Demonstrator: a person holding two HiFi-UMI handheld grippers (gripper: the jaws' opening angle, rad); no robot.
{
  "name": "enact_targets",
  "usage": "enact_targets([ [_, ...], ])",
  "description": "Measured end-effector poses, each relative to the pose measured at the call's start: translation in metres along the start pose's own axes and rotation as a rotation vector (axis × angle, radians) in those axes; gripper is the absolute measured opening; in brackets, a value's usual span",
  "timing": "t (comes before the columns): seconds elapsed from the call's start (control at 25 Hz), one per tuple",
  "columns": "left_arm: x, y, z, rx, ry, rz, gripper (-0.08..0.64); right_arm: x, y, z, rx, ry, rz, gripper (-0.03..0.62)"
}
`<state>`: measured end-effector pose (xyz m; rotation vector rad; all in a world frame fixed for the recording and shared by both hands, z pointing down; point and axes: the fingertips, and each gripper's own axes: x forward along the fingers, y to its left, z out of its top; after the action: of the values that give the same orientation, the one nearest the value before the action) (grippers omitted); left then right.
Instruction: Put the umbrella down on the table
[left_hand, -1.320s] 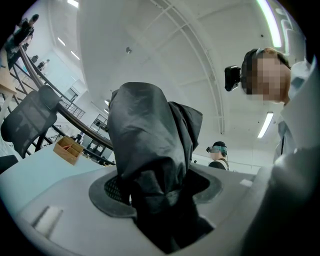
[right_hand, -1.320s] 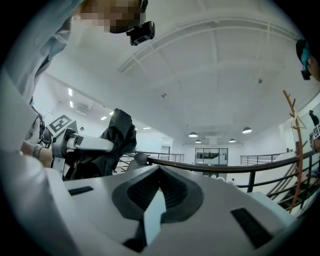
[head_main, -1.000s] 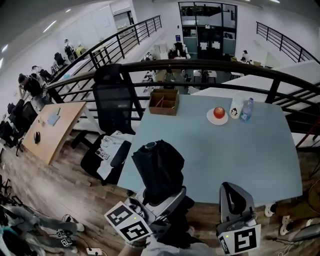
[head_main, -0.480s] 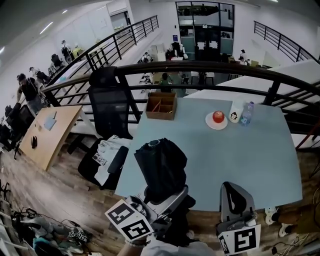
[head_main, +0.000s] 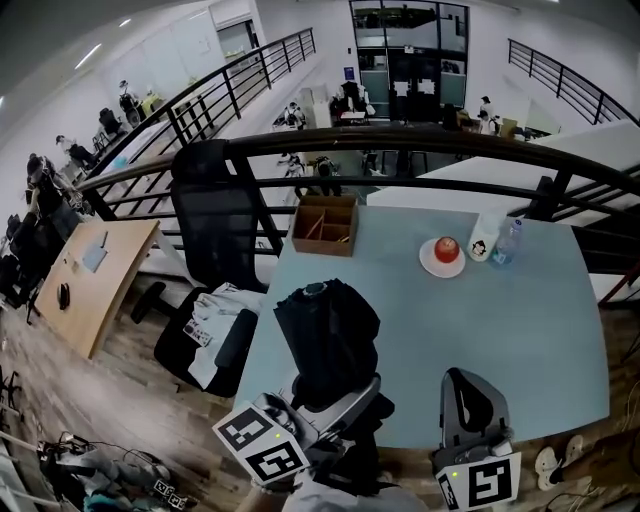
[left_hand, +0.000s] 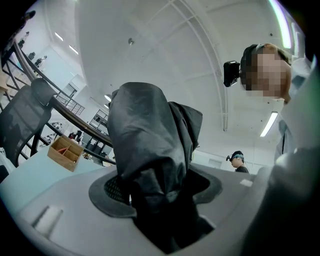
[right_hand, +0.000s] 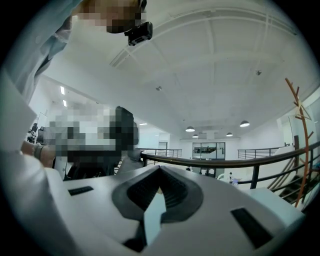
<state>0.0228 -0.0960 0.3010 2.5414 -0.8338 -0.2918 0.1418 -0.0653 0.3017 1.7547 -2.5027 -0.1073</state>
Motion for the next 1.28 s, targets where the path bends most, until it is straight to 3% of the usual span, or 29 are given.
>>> enact_targets([
  [0.44, 0.022, 0.056, 0.028, -0.009, 0.014, -0.035, 0.288, 0.067, 0.007, 0.004, -0.012, 0.011, -0.010, -0.002],
  [0.8, 0.040, 0.098, 0.030, -0.020, 0.055, -0.054, 0.288, 0.105, 0.005, -0.004, -0.033, 0.043, -0.040, -0.002],
  [1.04, 0.053, 0.113, 0.020, -0.045, 0.094, -0.033, 0.288, 0.100, -0.006, -0.047, 0.016, 0.032, -0.063, -0.002],
  [1.28, 0.071, 0.124, 0.013, -0.035, 0.115, 0.006, 0.288, 0.113, -0.019, -0.057, -0.004, 0.070, -0.037, -0.002],
])
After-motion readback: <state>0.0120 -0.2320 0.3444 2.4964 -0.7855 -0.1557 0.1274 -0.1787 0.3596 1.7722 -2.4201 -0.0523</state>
